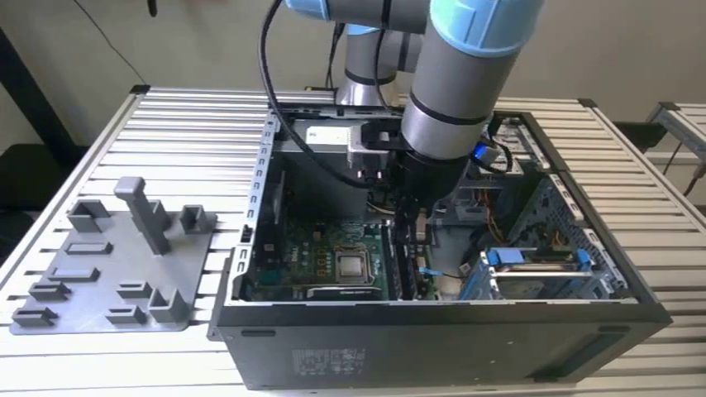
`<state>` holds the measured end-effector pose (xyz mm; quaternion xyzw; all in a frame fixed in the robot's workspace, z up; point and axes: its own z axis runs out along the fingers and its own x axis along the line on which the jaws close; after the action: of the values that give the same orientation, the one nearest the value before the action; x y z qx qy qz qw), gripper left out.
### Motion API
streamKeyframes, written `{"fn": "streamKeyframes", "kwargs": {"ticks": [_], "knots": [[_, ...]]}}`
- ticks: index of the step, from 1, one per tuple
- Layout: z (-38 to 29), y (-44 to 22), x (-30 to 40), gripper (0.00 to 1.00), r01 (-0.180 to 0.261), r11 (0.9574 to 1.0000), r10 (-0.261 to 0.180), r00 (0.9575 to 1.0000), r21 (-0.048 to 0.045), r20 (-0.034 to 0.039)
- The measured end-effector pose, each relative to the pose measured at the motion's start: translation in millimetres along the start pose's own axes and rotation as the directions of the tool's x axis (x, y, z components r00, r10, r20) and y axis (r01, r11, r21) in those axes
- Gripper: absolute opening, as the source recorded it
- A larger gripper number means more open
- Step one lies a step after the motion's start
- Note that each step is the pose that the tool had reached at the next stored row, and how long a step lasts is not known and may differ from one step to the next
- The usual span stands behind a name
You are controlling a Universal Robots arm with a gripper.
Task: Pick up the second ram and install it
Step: 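Press down the second ram until it locks into place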
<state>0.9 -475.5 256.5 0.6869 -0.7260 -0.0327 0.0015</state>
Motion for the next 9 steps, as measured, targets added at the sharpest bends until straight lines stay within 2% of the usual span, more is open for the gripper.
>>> {"fn": "streamKeyframes", "kwargs": {"ticks": [2, 9], "knots": [[-8.6, 0.4, -0.4, 0.11, 0.0, 1.0, 0.0, 1.0, 0.0, 0.0002], [-9.5, 0.5, -0.4, 0.11, 0.0, 1.0, 0.0, 1.0, -0.0035, -0.0001]]}}
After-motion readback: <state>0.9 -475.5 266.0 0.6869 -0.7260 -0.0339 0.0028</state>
